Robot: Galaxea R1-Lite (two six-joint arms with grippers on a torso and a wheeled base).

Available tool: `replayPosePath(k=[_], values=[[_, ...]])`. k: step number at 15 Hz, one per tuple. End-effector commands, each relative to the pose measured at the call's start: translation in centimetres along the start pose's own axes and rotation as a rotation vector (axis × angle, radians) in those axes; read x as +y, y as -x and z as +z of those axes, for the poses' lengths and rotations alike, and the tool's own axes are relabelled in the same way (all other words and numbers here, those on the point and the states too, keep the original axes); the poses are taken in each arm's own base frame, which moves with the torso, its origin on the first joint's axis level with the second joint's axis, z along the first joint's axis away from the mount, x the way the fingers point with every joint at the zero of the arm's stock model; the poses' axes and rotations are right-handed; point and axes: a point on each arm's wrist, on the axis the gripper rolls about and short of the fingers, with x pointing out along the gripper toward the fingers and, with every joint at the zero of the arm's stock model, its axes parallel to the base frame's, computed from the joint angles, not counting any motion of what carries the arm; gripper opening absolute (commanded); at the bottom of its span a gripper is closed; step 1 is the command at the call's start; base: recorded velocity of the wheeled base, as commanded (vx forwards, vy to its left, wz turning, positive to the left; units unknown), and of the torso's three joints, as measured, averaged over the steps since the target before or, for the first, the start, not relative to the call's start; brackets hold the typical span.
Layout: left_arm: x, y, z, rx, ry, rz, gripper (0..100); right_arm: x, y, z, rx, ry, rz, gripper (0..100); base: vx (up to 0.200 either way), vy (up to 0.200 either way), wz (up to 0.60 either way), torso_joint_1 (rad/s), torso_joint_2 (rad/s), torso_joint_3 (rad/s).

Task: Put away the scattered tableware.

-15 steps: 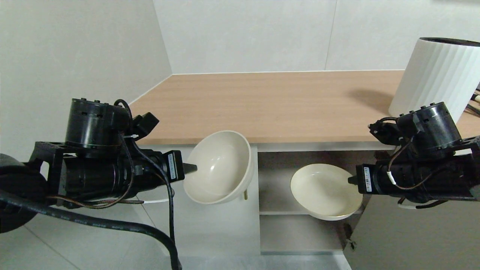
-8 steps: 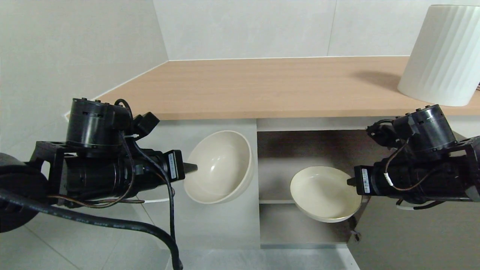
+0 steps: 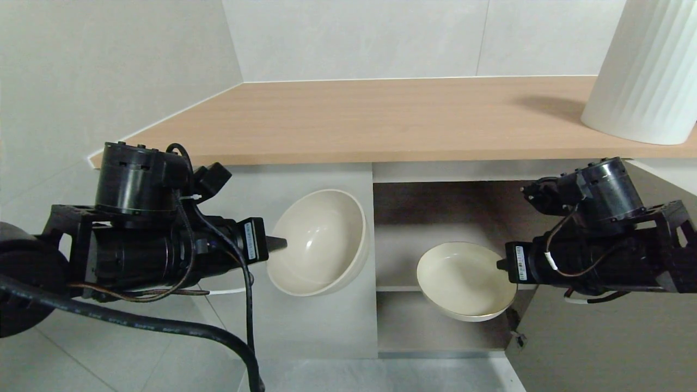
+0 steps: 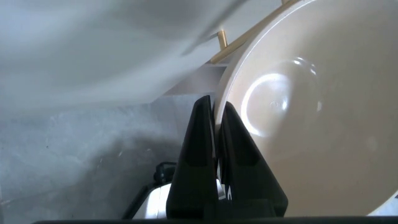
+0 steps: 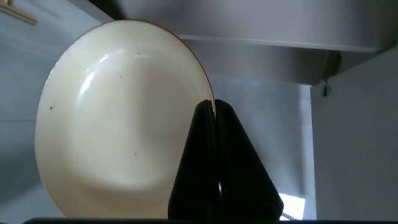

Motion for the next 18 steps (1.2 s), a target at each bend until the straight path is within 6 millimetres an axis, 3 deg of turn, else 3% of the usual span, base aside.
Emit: replayPosePath(k=[1,2,3,6,11,18], values=[[0.0,0.0,0.0,0.001,0.000,0.000,0,0.1,-3.5,-0.9,0.062,0.006,-0.025,0,0.000,0.000,0.00,0.000,0.00,0.000],[0.0,0.0,0.0,0.001,0.000,0.000,0,0.1,-4.1,-1.0,0.069,0.007,-0.028,0,0.000,0.000,0.00,0.000,0.00,0.000],[0.0,0.0,0.0,0.001,0.000,0.000,0,0.2,-6.4,-1.6,0.088,0.004,-0.038,0,0.000,0.000,0.00,0.000,0.00,0.000],[0.0,-0.1,0.0,0.002,0.002,0.001,0,0.0,-10.8,-3.3,0.107,0.004,-0.067,0,0.000,0.000,0.00,0.000,0.00,0.000],[0.1,-0.2,-0.1,0.006,0.003,0.000,0,-1.0,-17.5,-4.6,0.004,-0.128,-0.141,0,0.000,0.000,0.00,0.000,0.00,0.000],[-0.3,-1.0,-0.7,0.042,-0.007,-0.004,0,-2.8,-21.5,-3.2,-0.091,-0.212,-0.259,0,0.000,0.000,0.00,0.000,0.00,0.000]])
